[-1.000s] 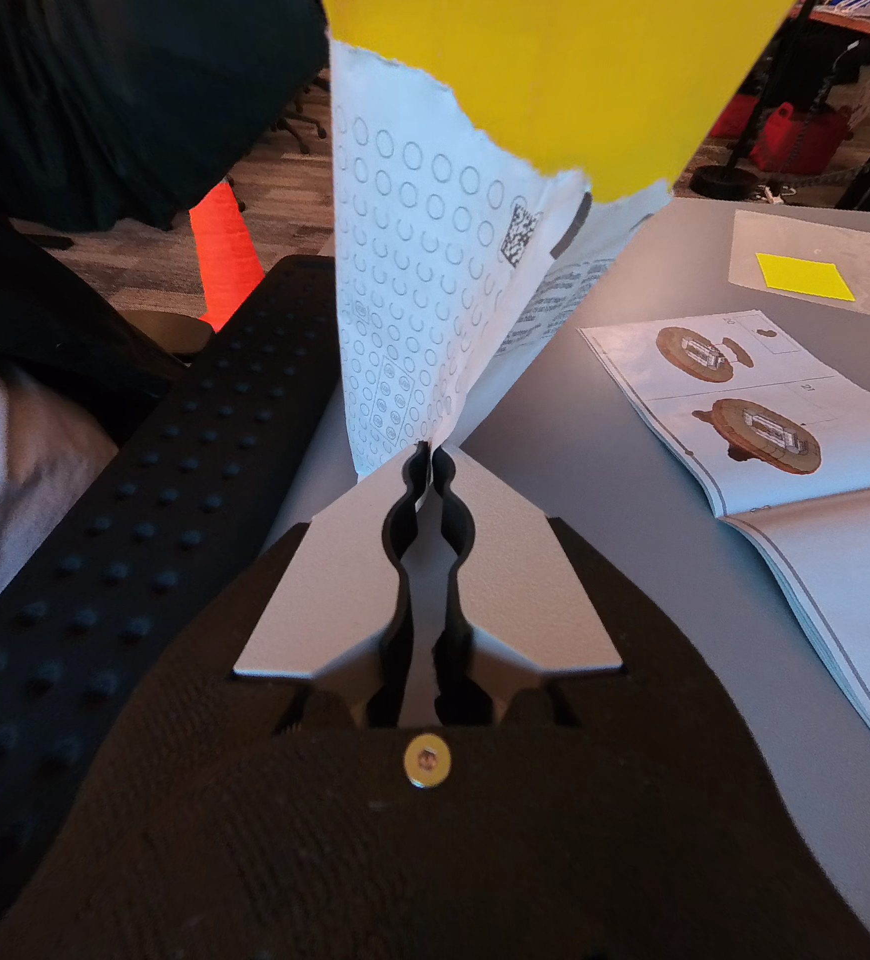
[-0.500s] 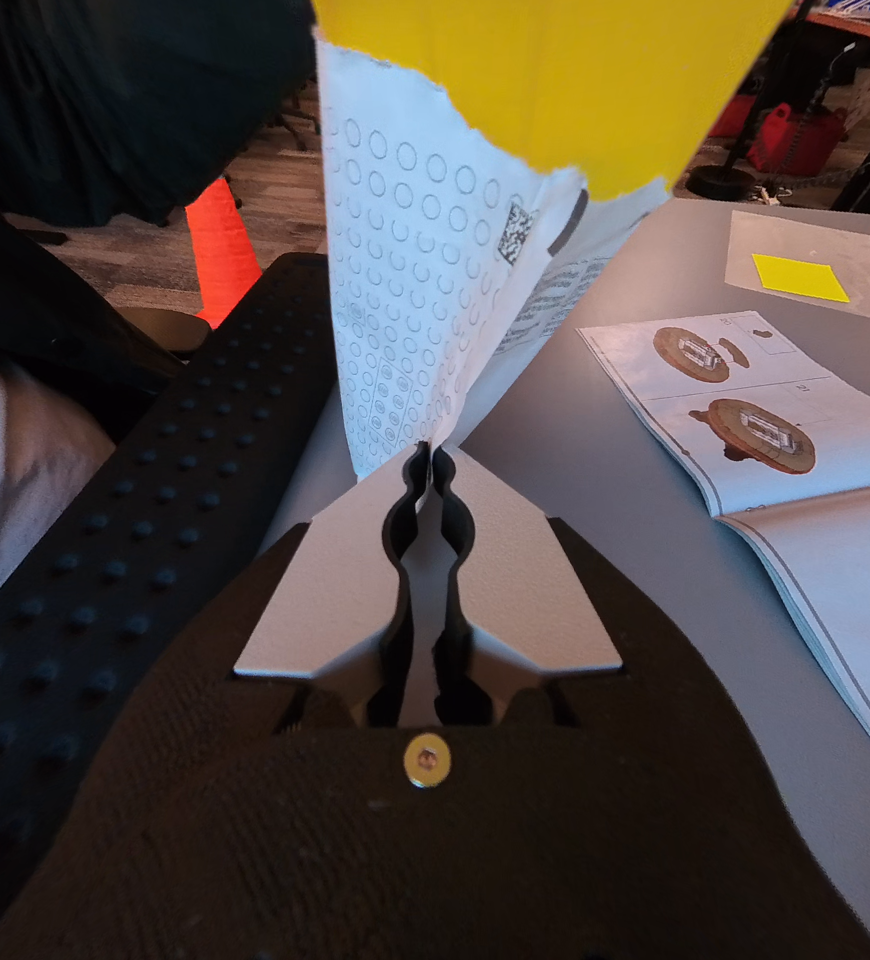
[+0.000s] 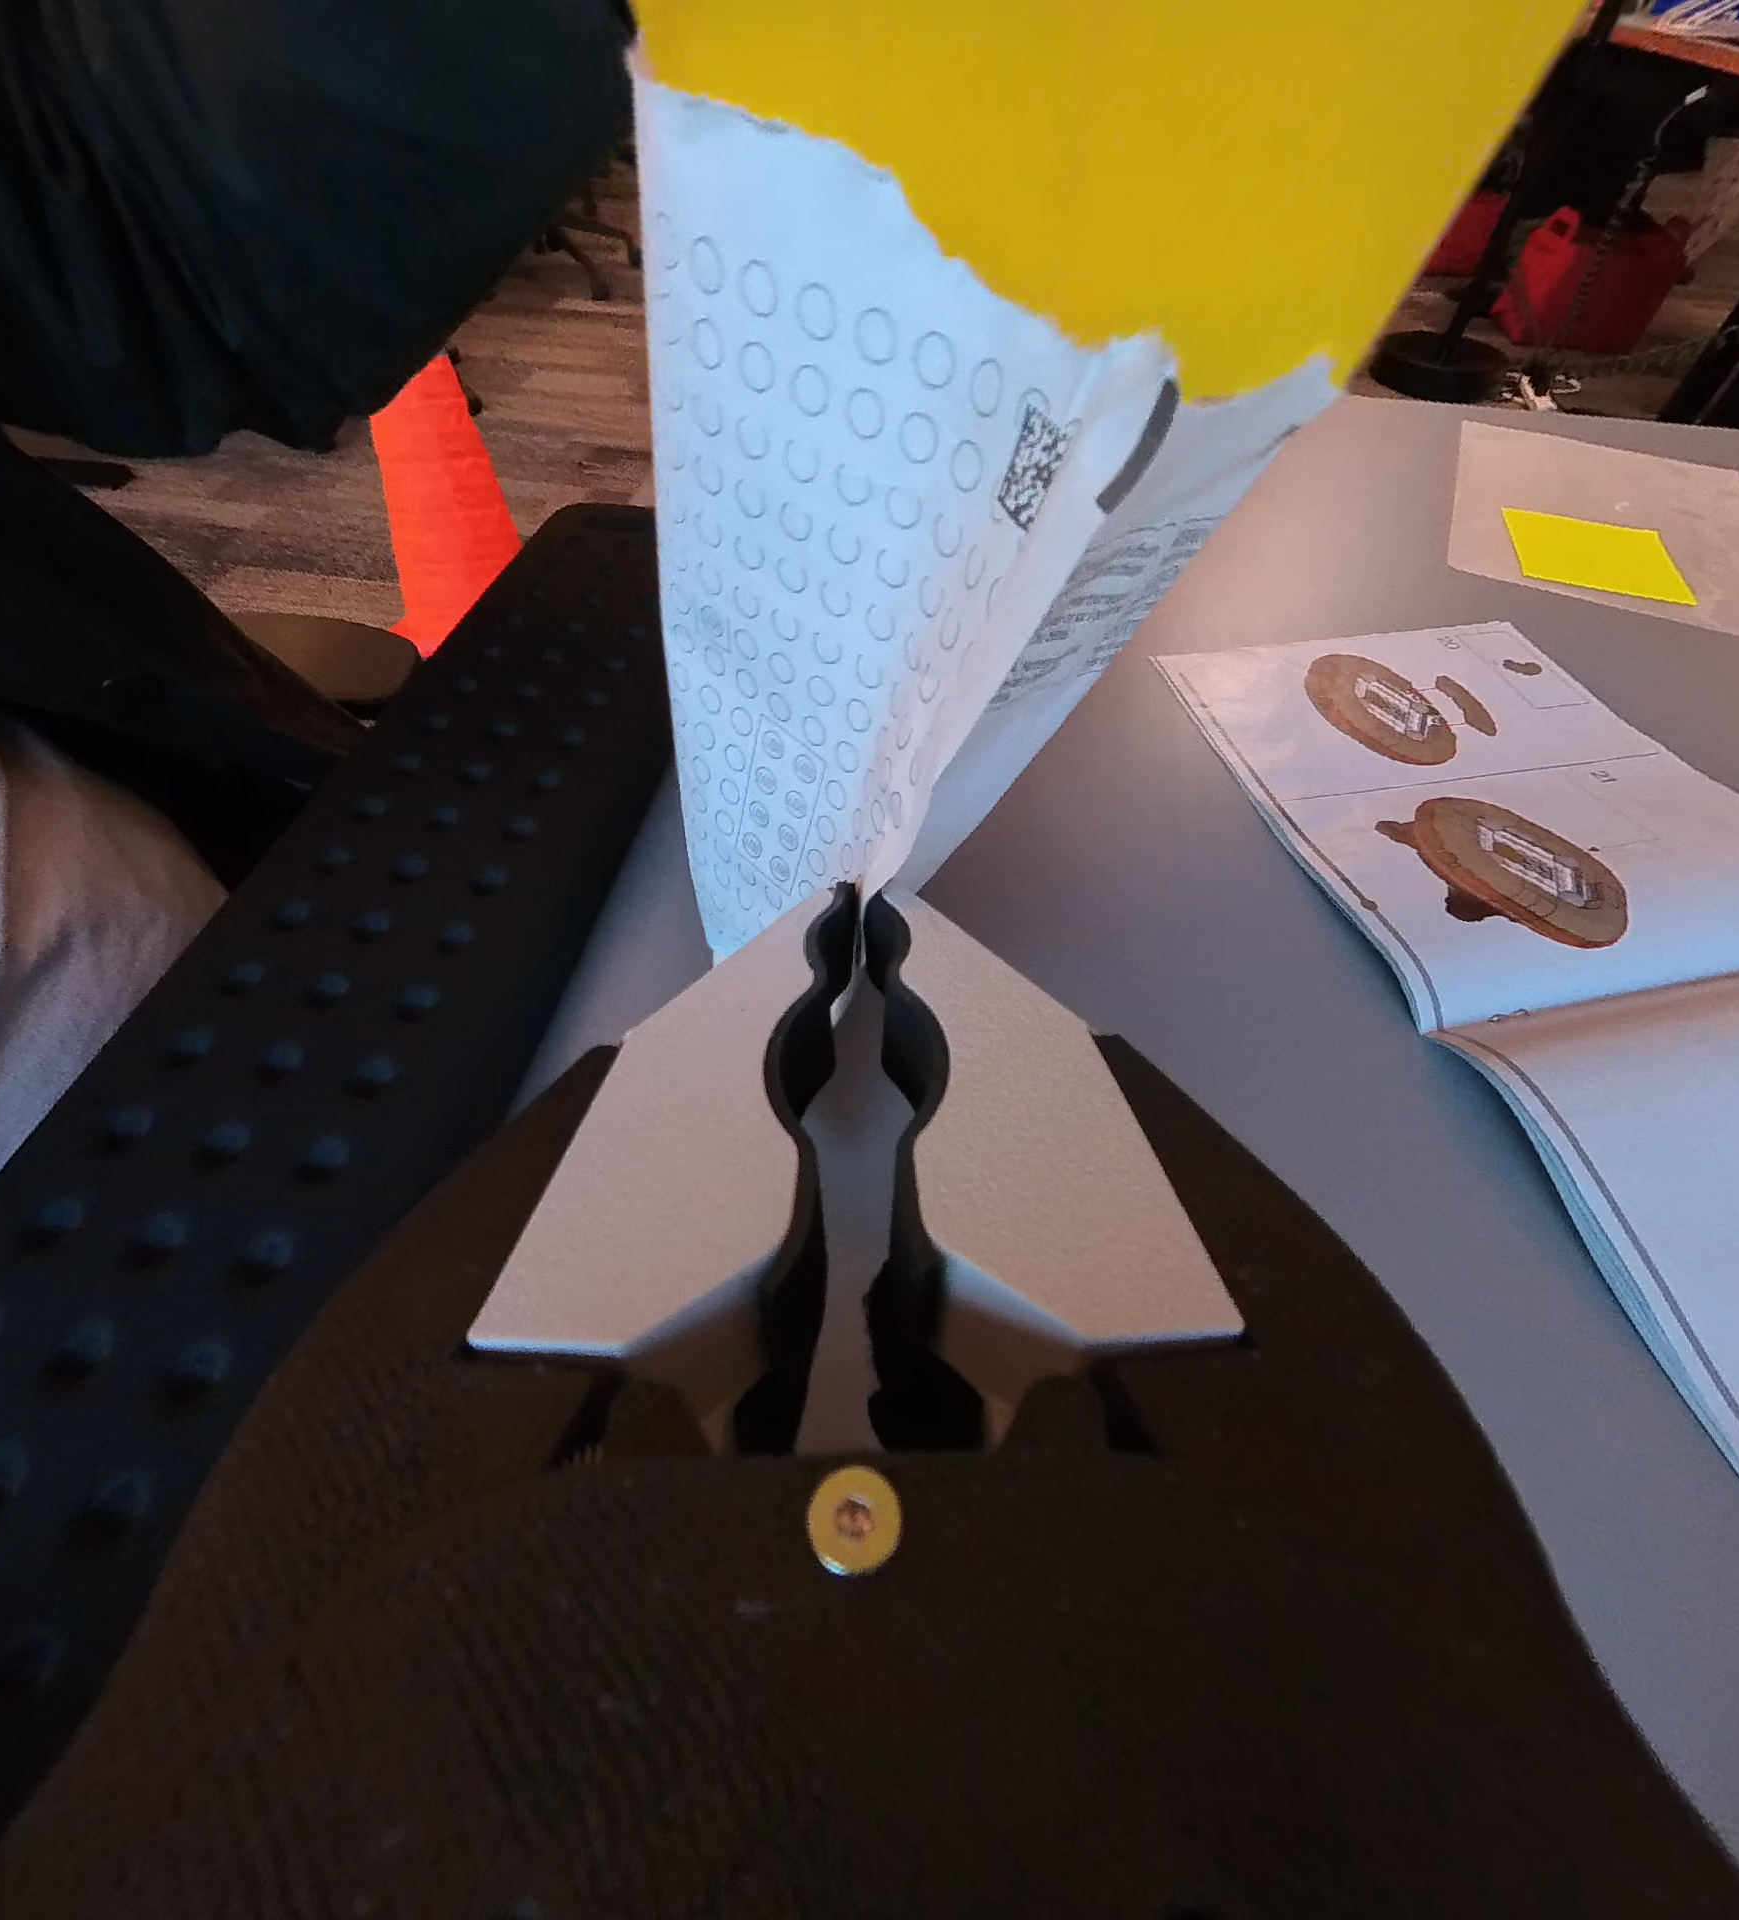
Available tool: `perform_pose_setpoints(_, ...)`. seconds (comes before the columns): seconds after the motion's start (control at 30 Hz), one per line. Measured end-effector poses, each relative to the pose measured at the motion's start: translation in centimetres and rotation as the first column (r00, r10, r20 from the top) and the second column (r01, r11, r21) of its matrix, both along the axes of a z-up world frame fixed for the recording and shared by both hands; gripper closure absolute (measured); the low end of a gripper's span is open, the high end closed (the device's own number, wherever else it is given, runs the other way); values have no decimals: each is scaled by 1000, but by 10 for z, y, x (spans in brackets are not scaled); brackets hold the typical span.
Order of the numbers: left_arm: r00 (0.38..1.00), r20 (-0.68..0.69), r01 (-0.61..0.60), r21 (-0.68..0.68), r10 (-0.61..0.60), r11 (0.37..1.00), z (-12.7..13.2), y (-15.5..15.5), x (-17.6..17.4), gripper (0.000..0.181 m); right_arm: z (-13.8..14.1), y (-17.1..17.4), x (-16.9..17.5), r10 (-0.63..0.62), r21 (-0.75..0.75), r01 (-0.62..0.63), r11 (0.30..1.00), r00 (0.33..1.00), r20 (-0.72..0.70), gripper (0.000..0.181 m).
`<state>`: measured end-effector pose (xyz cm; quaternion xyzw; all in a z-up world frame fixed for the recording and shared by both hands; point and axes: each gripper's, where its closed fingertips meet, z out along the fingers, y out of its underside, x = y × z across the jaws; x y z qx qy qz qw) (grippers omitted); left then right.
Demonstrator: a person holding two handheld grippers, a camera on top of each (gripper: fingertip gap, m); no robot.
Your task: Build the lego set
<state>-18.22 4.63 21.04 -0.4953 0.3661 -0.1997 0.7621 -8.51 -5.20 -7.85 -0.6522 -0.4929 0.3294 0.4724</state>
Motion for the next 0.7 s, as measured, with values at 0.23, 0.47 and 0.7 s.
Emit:
perform_pose_setpoints(0.23, 1000, 7, 19, 11, -19, 1000, 3, -4, 2, 177, 0, 0, 0, 0, -2, 0, 1000, 1000, -4, 181)
perform_pose_setpoints(0.47, 1000, 5, 3, 29, -3, 1000, 5, -6, -2, 177, 0, 0, 0, 0, 0, 0, 1000, 1000, -2, 181)
perform_pose_setpoints(0.7, 1000, 1, 17, 39, -17, 999, 3, -14, 6, 177, 0, 0, 1, -1, -1, 1, 1000, 1000, -3, 181)
